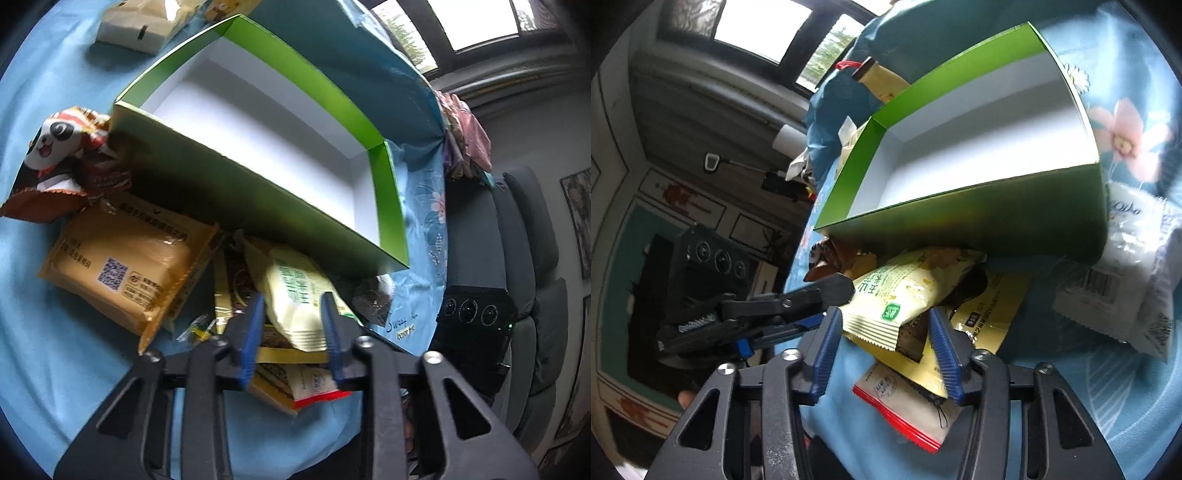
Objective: Organize snacks
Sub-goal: 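Grasp the yellow-green snack bag with the right tool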
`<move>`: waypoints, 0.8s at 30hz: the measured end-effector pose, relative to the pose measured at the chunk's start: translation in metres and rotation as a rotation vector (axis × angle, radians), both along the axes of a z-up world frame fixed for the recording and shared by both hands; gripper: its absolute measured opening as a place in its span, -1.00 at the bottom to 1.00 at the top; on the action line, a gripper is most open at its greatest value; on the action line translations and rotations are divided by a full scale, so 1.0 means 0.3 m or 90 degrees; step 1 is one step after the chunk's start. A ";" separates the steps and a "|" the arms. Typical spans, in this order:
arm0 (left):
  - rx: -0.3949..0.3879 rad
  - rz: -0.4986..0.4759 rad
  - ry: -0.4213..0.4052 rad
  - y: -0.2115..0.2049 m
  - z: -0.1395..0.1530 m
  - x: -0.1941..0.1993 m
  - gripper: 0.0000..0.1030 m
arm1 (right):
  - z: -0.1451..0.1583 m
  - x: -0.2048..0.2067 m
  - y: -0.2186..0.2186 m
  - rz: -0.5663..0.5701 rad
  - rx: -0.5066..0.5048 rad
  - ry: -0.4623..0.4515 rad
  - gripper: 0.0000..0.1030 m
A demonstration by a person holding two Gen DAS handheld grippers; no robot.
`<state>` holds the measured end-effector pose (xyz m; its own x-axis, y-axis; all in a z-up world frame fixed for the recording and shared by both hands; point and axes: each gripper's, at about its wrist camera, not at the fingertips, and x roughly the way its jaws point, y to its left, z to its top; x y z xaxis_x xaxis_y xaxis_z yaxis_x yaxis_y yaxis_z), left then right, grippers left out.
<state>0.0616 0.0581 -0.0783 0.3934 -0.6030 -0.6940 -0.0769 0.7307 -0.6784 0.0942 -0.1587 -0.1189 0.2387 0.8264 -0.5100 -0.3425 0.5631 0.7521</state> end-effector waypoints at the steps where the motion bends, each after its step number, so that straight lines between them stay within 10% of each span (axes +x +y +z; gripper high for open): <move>1: 0.002 0.002 0.006 0.008 -0.006 0.000 -0.61 | -0.006 0.006 0.003 -0.003 -0.004 0.005 -0.26; 10: 0.084 -0.021 -0.021 -0.029 0.011 -0.018 -0.79 | 0.015 -0.013 0.029 0.020 -0.074 -0.054 -0.83; 24: 0.126 -0.036 -0.100 -0.082 0.097 -0.117 -0.79 | 0.148 -0.157 0.056 0.059 -0.157 -0.201 -0.87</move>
